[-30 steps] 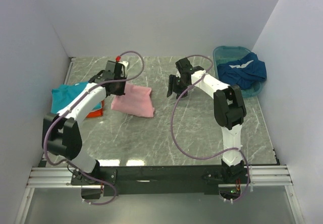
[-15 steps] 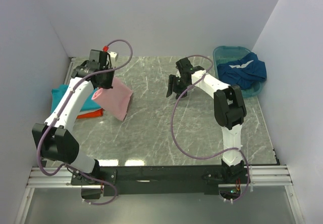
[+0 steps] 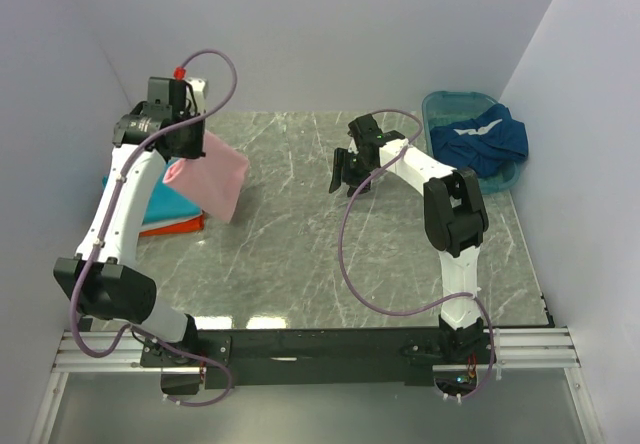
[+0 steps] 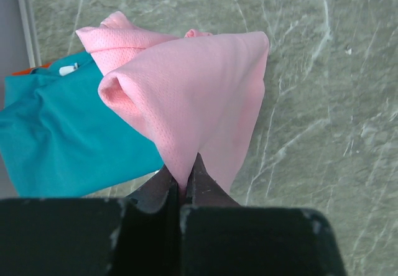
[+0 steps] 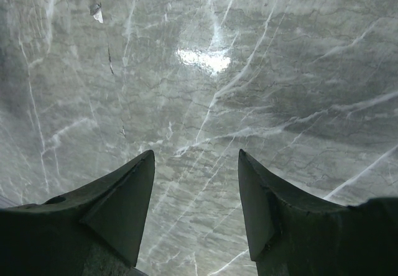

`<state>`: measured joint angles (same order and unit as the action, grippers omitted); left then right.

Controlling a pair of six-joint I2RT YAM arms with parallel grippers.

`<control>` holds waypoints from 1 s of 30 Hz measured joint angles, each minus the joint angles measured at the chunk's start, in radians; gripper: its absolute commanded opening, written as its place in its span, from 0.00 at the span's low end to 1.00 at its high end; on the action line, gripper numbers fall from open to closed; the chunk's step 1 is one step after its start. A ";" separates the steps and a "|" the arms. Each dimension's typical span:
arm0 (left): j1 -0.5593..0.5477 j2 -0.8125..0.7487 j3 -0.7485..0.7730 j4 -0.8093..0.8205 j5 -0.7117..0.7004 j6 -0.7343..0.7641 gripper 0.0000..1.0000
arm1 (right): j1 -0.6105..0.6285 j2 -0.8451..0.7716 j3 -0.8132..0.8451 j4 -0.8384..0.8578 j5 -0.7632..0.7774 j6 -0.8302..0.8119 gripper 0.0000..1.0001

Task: Fold and stack the t-shirts
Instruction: Neatly place the folded tshirt to the corner

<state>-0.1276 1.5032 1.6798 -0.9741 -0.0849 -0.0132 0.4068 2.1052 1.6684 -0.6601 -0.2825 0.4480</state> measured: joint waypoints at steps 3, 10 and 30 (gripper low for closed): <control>0.025 0.001 0.032 -0.016 0.003 -0.017 0.00 | 0.000 0.000 0.000 0.000 0.000 0.000 0.63; 0.112 0.001 0.062 -0.043 0.036 -0.061 0.00 | 0.000 0.000 0.000 0.000 -0.001 0.000 0.63; 0.314 -0.021 0.071 -0.047 0.159 -0.095 0.00 | 0.000 0.000 0.000 0.001 -0.016 0.000 0.62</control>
<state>0.1860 1.4822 1.7508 -1.0210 0.0742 -0.1078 0.4068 2.1052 1.6684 -0.6590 -0.2981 0.4480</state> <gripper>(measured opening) 0.037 0.623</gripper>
